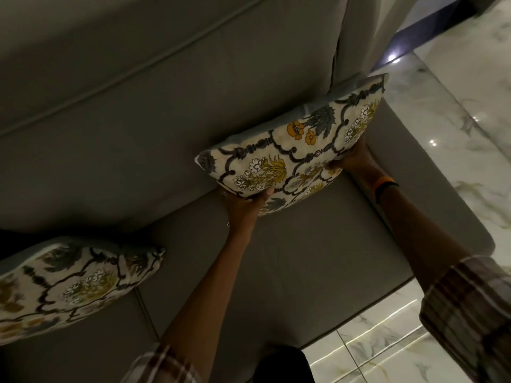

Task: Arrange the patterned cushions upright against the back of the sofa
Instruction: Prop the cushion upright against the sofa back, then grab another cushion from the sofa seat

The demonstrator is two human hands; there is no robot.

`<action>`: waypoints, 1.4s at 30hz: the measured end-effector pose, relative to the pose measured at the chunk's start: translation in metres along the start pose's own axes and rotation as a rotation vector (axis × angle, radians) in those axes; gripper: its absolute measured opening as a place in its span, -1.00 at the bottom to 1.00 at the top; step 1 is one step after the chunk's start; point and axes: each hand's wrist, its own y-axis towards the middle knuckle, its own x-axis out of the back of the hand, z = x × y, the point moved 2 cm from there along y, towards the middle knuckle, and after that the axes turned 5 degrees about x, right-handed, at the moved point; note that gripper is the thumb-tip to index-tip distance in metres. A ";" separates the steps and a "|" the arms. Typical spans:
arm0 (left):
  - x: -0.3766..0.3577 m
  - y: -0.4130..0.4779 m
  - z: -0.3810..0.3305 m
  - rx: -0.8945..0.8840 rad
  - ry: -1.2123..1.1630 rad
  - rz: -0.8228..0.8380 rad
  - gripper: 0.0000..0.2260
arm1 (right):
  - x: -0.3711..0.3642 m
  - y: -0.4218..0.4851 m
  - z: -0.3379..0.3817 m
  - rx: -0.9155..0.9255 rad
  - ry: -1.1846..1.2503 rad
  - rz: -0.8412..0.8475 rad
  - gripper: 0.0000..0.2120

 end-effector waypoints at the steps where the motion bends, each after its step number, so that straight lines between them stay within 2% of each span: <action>1: 0.002 0.000 0.000 -0.010 0.025 0.005 -0.15 | -0.006 -0.006 -0.002 -0.003 -0.012 -0.026 0.22; 5: 0.024 -0.004 0.009 -0.058 0.183 -0.022 -0.04 | -0.037 -0.041 -0.023 -0.009 -0.052 -0.178 0.29; 8: 0.055 -0.021 0.021 -0.095 0.404 -0.023 -0.05 | -0.077 -0.075 -0.044 -0.134 -0.105 -0.236 0.25; 11: 0.104 -0.054 0.039 0.070 0.724 0.023 0.04 | -0.137 -0.126 -0.042 -0.207 -0.190 -0.174 0.12; 14: 0.160 -0.086 0.063 -0.001 1.017 0.140 0.00 | -0.204 -0.174 -0.038 -0.203 -0.301 -0.043 0.06; 17: 0.226 -0.111 0.081 -0.008 1.160 0.168 -0.05 | -0.285 -0.221 -0.026 -0.090 -0.485 0.119 0.00; 21: 0.334 -0.144 0.101 -0.017 1.255 0.088 -0.08 | -0.408 -0.286 -0.003 0.076 -0.609 0.273 -0.04; 27: 0.522 -0.196 0.118 -0.060 1.318 0.010 -0.20 | -0.569 -0.377 0.028 0.199 -0.798 0.330 -0.05; 32: 0.717 -0.251 0.150 0.053 1.250 -0.141 -0.25 | -0.707 -0.442 0.061 0.208 -0.854 0.402 -0.12; 35: 0.843 -0.289 0.177 0.190 1.218 -0.220 -0.21 | -0.796 -0.478 0.073 0.238 -0.850 0.425 -0.13; 39: 0.978 -0.332 0.210 0.396 1.005 -0.342 -0.07 | -0.901 -0.518 0.082 0.065 -0.585 0.561 -0.09; 42: 1.047 -0.338 0.227 0.476 0.723 -0.373 -0.12 | -0.968 -0.539 0.096 -0.076 -0.254 0.575 -0.03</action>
